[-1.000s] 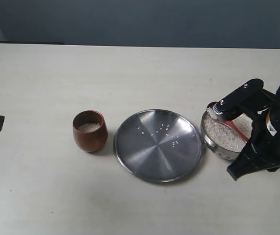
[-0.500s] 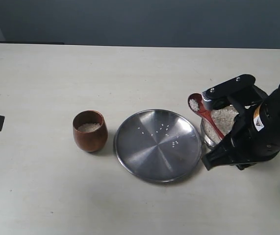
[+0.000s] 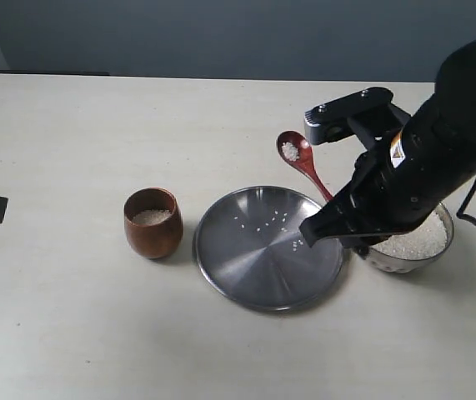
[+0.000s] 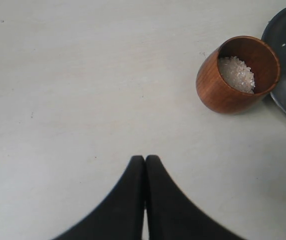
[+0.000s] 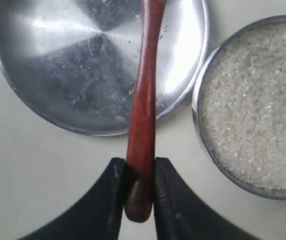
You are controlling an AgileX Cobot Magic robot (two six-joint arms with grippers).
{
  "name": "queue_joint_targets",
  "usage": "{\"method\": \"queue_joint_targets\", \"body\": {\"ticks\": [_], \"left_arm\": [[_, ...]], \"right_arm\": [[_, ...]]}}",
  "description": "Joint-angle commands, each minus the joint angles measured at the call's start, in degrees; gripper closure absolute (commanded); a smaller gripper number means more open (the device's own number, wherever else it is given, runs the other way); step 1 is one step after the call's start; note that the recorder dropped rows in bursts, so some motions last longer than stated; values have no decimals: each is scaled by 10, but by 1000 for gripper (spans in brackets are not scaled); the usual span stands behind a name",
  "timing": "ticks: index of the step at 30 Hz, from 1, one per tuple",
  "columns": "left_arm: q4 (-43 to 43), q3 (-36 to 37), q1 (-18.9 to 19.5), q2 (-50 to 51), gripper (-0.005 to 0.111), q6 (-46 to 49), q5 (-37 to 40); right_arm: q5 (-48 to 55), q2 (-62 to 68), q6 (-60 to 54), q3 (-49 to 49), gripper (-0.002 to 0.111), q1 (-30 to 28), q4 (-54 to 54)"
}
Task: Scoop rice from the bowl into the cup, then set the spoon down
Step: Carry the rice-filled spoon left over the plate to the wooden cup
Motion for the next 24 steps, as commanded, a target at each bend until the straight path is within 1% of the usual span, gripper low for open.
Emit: {"method": "queue_joint_targets", "body": {"ticks": [1,6,14,19,24], "left_arm": [[0,1,1,1,106,0,-7],[0,1,1,1,106,0,-7],[0,1,1,1,106,0,-7],[0,1,1,1,106,0,-7],[0,1,1,1,106,0,-7]], "right_arm": [[4,25,-20,-13,109,22,10],[-11,54,-12,-41,109,60,-4],[-3,107,-11,-108,109,95,-4],[11,167,-10,-176,109,128,-20],[36,199,-6,-208,109,129,-32]]}}
